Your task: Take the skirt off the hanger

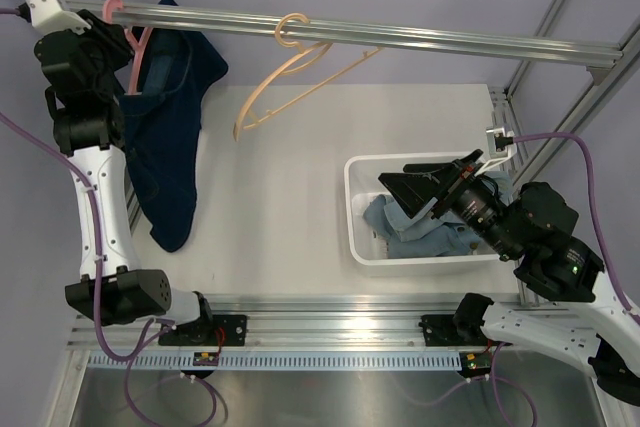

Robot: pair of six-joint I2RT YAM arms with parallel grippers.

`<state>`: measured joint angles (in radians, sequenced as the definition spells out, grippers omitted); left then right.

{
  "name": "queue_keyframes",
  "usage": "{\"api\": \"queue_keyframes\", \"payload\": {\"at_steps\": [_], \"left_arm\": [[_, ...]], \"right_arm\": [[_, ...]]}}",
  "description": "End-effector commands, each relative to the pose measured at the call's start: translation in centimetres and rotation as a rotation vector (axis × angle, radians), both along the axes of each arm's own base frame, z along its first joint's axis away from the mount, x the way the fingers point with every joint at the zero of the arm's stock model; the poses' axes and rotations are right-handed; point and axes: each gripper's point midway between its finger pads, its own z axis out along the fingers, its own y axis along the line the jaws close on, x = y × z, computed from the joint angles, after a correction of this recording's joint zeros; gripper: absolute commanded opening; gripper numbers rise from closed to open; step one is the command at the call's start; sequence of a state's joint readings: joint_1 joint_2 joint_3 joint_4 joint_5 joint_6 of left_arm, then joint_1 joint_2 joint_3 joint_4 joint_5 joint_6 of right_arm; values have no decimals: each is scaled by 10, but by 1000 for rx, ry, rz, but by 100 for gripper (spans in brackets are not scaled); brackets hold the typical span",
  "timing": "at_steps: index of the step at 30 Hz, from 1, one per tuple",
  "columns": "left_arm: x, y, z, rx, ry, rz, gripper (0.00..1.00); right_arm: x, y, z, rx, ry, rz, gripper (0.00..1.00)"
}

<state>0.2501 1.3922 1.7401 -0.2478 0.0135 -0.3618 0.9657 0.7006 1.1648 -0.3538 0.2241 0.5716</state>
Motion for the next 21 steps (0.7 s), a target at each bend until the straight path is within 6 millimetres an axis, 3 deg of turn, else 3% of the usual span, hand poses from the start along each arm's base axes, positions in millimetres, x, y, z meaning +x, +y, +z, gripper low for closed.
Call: {"api": "queue_keyframes", "payload": {"at_steps": [1, 4, 5, 13, 21], "left_arm": [[-2, 0, 26, 27, -55, 12, 32], [2, -1, 30, 20, -47, 9, 2], [2, -1, 32, 20, -48, 9, 0], [-19, -13, 53, 9, -101, -26, 0], [-60, -27, 82, 3, -165, -46, 0]], "right_arm": [[-4, -6, 24, 48, -53, -3, 99], [-4, -6, 23, 46, -51, -5, 99], [-4, -7, 25, 50, -53, -6, 99], [-6, -6, 24, 50, -45, 7, 99], [-8, -7, 20, 43, -24, 11, 99]]}}
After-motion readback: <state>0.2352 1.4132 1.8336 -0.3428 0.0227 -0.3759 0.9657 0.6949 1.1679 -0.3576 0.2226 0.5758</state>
